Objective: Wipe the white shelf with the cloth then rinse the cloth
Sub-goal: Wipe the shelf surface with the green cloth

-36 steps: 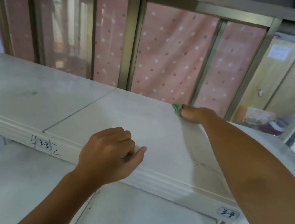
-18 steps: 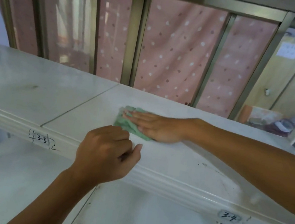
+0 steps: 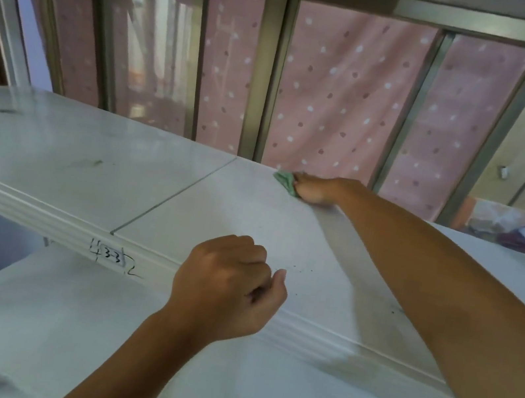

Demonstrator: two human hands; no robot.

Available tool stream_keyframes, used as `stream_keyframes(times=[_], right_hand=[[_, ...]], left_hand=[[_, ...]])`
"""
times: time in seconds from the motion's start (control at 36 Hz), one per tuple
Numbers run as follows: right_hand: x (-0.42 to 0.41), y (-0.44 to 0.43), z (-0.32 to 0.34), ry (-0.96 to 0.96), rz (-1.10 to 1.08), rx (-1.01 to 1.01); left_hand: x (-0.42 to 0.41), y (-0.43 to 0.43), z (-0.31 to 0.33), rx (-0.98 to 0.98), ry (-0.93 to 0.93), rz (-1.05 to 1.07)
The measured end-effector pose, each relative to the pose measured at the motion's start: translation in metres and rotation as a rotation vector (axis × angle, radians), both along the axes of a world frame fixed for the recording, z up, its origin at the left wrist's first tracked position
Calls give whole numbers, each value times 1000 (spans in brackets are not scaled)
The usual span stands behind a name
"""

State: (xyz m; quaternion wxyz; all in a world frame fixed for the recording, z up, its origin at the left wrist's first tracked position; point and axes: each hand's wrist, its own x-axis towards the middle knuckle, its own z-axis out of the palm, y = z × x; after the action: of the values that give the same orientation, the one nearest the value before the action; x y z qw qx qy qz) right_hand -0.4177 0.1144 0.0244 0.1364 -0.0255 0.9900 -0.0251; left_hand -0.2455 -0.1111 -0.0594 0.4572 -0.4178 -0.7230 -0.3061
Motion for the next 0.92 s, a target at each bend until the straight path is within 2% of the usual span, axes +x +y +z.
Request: stream_keyframes(times=[0.06,0.14,0.25,0.36,0.44,0.53,0.58,0.64,0.69,0.78,0.86,0.92], right_hand=[[-26,-2,-1,6,-91,42],[-44,-24,-5,167,-145,71],[-27,-74,-7,90,206,-32],[-2,-99,-9,57,361,-23],[32,-116,-13,30,485,6],[69,-130,-15,58,567,19],[85,-139,-14,69,539,-14],[95,-152,-10,88,485,-13],[99,-169,-7,85,413,-13],[108,-195,-5,100,372,-89],[121,-217,-3,207,285,-214],[126,-226,-3,275,208,-253]], left_hand=[[0,0,0,4,-7,1],[-2,0,-1,25,-17,-11],[-2,0,-2,75,-28,-46],[-1,-1,1,126,-58,-90],[-4,-5,0,245,-126,-105],[1,-18,8,473,-249,-118],[3,-34,14,634,-313,-80],[0,-55,20,707,-342,31],[-9,-79,22,686,-356,212],[-23,-112,19,493,-427,480],[-34,-138,8,258,-496,557],[-38,-150,0,125,-478,557]])
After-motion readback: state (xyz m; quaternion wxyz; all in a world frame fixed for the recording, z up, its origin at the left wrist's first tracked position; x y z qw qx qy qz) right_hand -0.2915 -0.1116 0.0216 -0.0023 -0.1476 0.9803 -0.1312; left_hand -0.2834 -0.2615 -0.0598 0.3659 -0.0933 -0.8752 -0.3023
